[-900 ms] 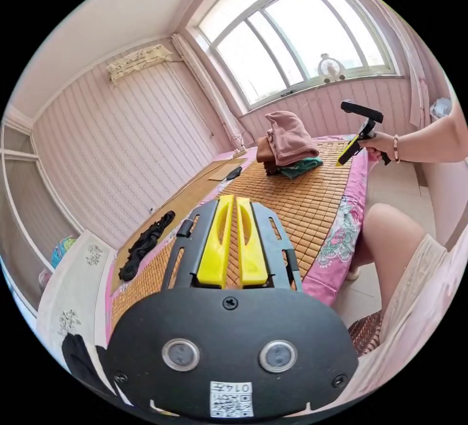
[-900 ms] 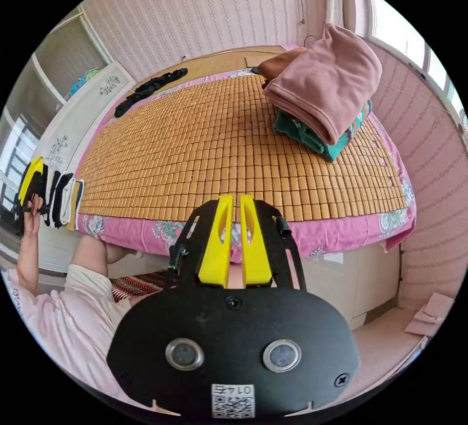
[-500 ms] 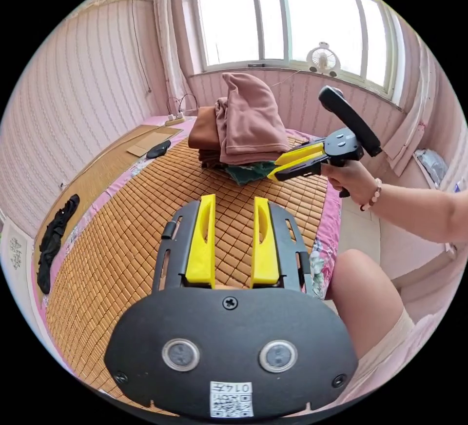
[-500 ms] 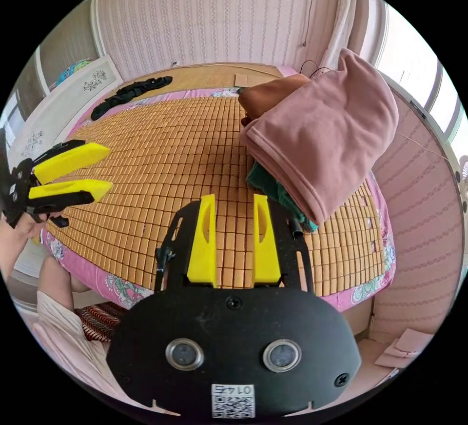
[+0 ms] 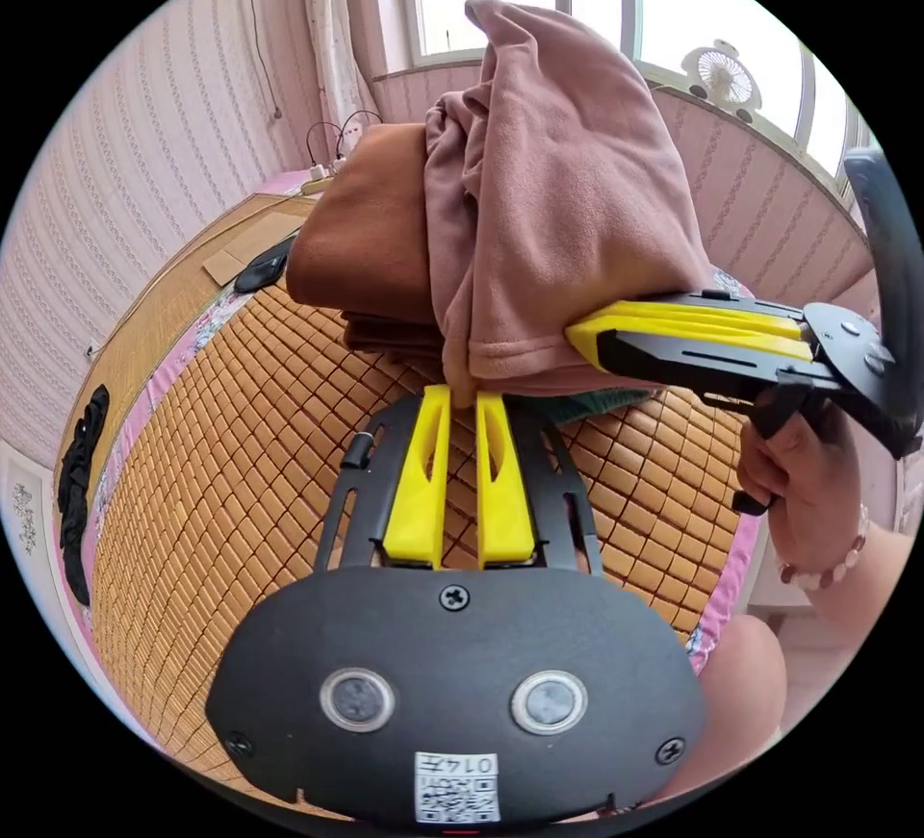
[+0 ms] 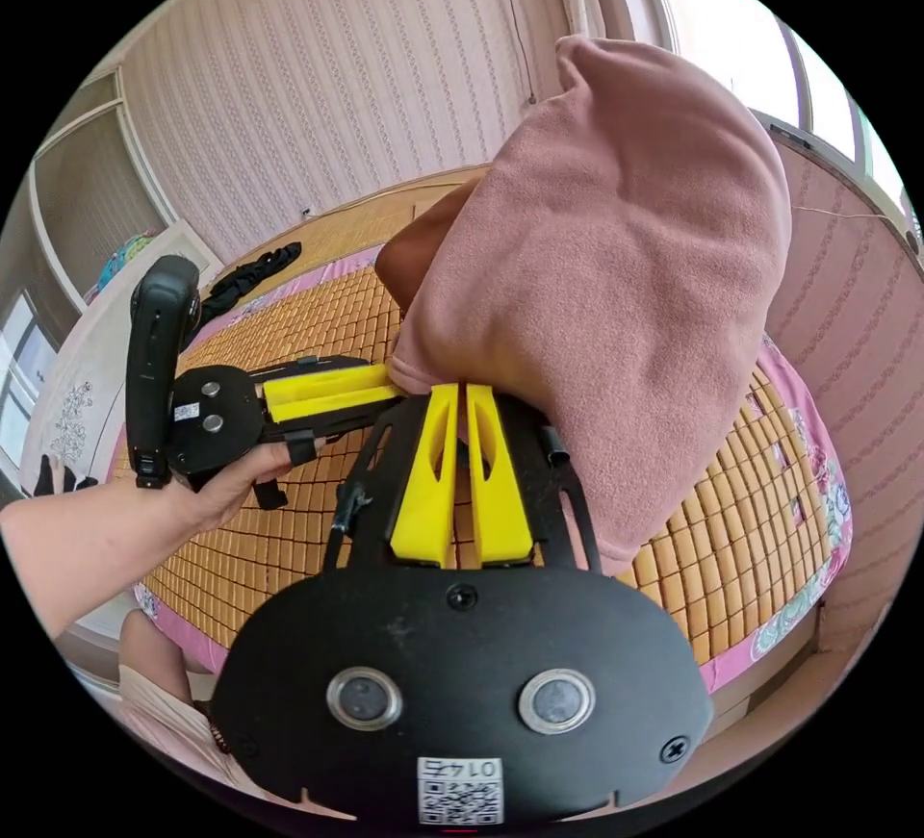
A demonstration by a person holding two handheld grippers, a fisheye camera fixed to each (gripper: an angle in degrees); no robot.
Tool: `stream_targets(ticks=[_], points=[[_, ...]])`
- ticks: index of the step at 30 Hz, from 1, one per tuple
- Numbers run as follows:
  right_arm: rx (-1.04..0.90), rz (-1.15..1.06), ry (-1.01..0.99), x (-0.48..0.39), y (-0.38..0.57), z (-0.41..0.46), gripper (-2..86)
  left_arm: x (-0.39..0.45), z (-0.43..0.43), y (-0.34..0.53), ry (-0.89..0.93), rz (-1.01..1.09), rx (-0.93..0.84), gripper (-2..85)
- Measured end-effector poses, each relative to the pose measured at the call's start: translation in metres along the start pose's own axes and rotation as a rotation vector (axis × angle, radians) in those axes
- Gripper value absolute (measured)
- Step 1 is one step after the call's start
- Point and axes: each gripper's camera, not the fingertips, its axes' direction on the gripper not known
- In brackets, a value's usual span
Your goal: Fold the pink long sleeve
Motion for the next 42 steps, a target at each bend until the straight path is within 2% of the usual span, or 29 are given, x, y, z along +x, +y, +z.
stream_targets(ticks=[2, 4, 10, 14, 16, 17, 18, 20, 22, 23, 24, 28, 32, 36, 39, 42], points=[[-0.011, -0.040, 0.013, 0.007, -0.003, -0.018, 0.1, -0.005, -0.011, -0.003, 0.026, -0.020, 0.000, 1.0], [0.021, -0.067, 0.056, 0.013, 0.006, -0.046, -0.1, -0.015, -0.045, 0.007, 0.097, -0.032, 0.093, 0.1], [0.142, 0.036, -0.121, 0.054, 0.065, -0.150, 0.0, -0.019, -0.133, 0.040, 0.313, 0.012, 0.259, -0.6], [0.207, 0.020, -0.110, 0.056, 0.061, -0.202, 1.8, 0.000, -0.170, 0.054, 0.304, 0.107, 0.278, -0.9], [0.224, 0.106, -0.114, 0.074, 0.057, -0.219, 13.0, 0.001, -0.193, 0.073, 0.316, 0.113, 0.288, -1.0], [0.217, 0.177, -0.189, 0.092, 0.057, -0.222, 20.0, -0.001, -0.198, 0.080, 0.324, 0.109, 0.291, -1.0], [0.180, 0.233, -0.316, 0.110, 0.061, -0.214, 23.1, -0.006, -0.208, 0.094, 0.339, 0.090, 0.298, -1.0], [0.101, 0.307, -0.527, 0.124, 0.074, -0.189, 23.1, -0.012, -0.219, 0.118, 0.371, 0.062, 0.299, -1.0], [-0.062, 0.358, -0.469, 0.127, 0.093, -0.161, 20.3, -0.018, -0.226, 0.148, 0.403, 0.012, 0.274, -1.0], [-0.181, 0.423, -0.312, 0.130, 0.112, -0.141, 8.7, -0.019, -0.226, 0.155, 0.399, 0.004, 0.258, -1.0], [-0.256, 0.443, -0.300, 0.133, 0.133, -0.128, 2.7, -0.023, -0.225, 0.168, 0.382, -0.019, 0.232, -1.0], [-0.193, 0.547, -0.429, 0.150, 0.176, -0.147, 1.6, -0.056, -0.249, 0.203, 0.422, -0.157, 0.265, -1.0], [-0.061, 0.434, -0.474, 0.150, 0.173, -0.223, 1.1, -0.080, -0.297, 0.226, 0.359, -0.179, 0.320, -1.0], [0.112, 0.339, -0.518, 0.136, 0.173, -0.302, 0.8, -0.107, -0.358, 0.303, 0.349, -0.312, 0.421, -1.0], [0.072, 0.419, -0.571, 0.144, 0.205, -0.303, 0.8, -0.102, -0.382, 0.397, 0.394, -0.451, 0.473, -1.0], [-0.034, 0.541, -0.552, 0.142, 0.256, -0.287, 0.8, -0.090, -0.396, 0.468, 0.377, -0.500, 0.416, -1.0]])
